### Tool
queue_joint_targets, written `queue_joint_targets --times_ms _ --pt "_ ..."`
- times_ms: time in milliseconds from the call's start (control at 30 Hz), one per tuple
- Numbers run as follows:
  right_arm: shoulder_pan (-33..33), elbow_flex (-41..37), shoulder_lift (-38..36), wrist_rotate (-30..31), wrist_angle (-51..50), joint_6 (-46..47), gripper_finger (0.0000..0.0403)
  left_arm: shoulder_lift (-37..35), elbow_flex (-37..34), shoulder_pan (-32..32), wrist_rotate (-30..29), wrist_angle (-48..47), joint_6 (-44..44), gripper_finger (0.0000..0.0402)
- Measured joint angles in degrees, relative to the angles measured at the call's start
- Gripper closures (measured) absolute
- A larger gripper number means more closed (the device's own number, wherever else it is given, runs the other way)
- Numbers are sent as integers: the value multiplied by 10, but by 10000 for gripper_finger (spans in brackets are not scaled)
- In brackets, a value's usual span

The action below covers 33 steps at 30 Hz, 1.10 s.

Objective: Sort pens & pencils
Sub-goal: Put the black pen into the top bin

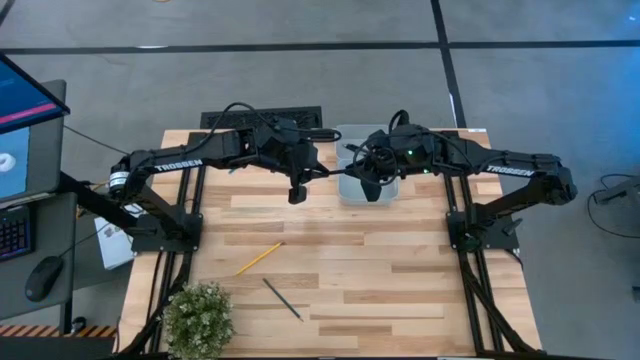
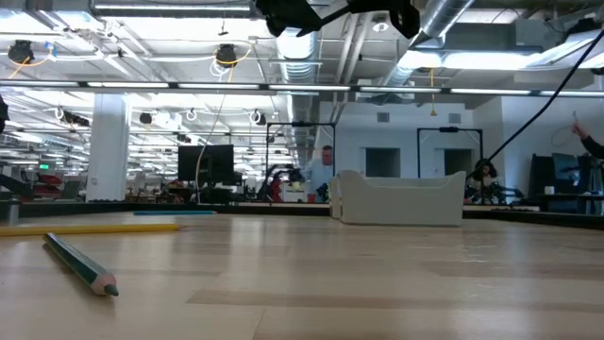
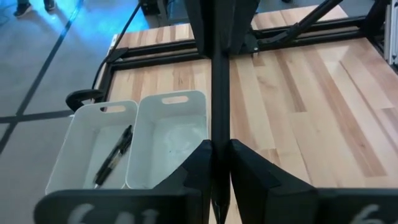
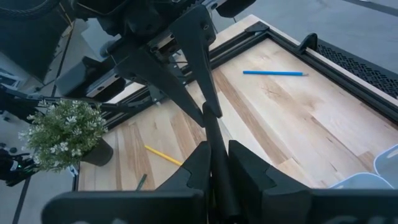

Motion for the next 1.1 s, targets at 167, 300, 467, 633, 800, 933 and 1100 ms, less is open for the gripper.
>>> queue_joint_targets --times_ms 167,300,467,633,800,933,1100 --pt "0 0 0 0 0 0 343 0 0 0 0 0 35 354" --pt "0 0 0 -4 0 0 343 0 0 0 10 0 40 331" --pt "0 0 0 -3 -1 0 343 0 0 0 -7 2 38 290" --pt "-9 0 0 1 -3 0 342 -11 -1 0 -58 -3 44 268" --pt "-20 0 0 -2 -24 1 342 -41 -1 3 -110 -4 61 262" --pt "-42 0 0 27 -46 0 342 -65 -1 3 -110 -17 54 262" --pt "-94 -3 0 31 -78 0 342 -78 0 4 -122 -52 33 262"
